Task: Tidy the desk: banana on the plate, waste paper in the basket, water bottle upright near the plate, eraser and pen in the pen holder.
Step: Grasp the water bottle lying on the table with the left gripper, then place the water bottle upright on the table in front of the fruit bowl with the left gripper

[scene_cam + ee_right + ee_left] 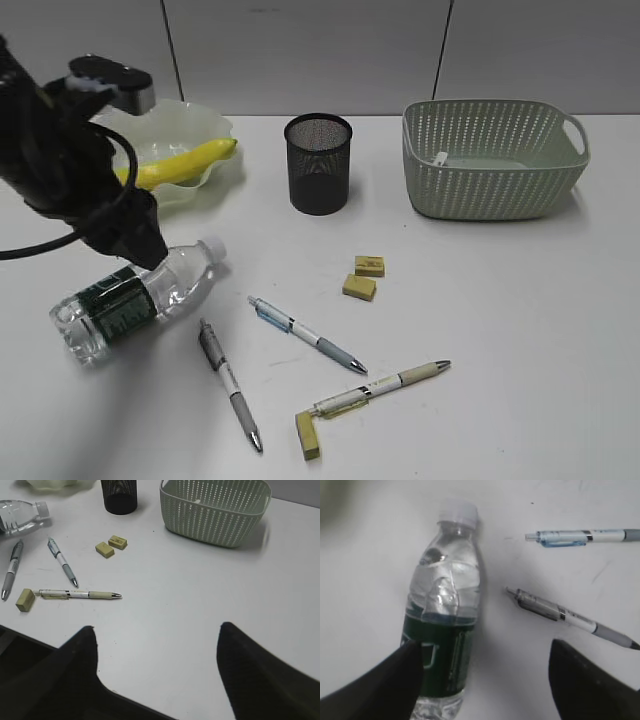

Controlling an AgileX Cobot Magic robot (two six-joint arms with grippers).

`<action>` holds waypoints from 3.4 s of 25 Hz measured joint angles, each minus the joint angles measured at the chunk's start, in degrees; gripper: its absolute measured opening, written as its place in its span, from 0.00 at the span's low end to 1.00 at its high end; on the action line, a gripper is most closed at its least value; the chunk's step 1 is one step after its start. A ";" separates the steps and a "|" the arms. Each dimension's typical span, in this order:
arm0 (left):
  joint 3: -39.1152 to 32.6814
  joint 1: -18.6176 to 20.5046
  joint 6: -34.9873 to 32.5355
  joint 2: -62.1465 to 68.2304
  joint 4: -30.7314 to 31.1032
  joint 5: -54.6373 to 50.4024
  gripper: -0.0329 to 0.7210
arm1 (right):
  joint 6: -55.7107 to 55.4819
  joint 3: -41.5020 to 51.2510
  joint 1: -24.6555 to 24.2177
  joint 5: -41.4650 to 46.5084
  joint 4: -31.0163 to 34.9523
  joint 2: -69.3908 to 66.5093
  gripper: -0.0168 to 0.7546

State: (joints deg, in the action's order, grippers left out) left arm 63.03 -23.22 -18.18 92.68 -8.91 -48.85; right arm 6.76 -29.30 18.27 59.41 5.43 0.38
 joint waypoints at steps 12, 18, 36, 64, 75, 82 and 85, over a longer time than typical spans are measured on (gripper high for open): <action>9.92 -1.68 0.00 12.61 3.13 -2.81 0.84 | -0.04 0.00 0.00 0.02 0.00 0.00 0.78; 10.64 -1.68 0.00 15.79 5.76 -3.40 0.85 | -0.04 0.00 0.00 0.02 0.00 0.00 0.78; 10.69 -1.68 0.00 21.24 7.53 0.10 0.85 | -0.04 0.00 0.00 0.02 0.00 0.00 0.78; 10.54 -1.68 0.00 14.30 3.42 -2.64 0.70 | -0.04 0.00 0.00 0.02 -0.04 0.05 0.78; -6.75 -1.62 0.48 -6.47 1.33 13.20 0.70 | -0.04 0.00 0.00 0.02 -0.11 0.05 0.78; -27.91 -1.62 0.54 -21.27 -6.95 42.20 0.70 | -0.04 0.00 0.00 0.02 -0.11 0.05 0.78; -34.53 -1.62 0.58 -24.09 -13.32 53.88 0.70 | -0.04 0.00 0.00 0.02 -0.11 0.05 0.78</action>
State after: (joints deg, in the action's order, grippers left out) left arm 28.50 -24.85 -17.60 68.60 -22.24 5.03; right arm 6.72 -29.30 18.27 59.42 5.32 0.43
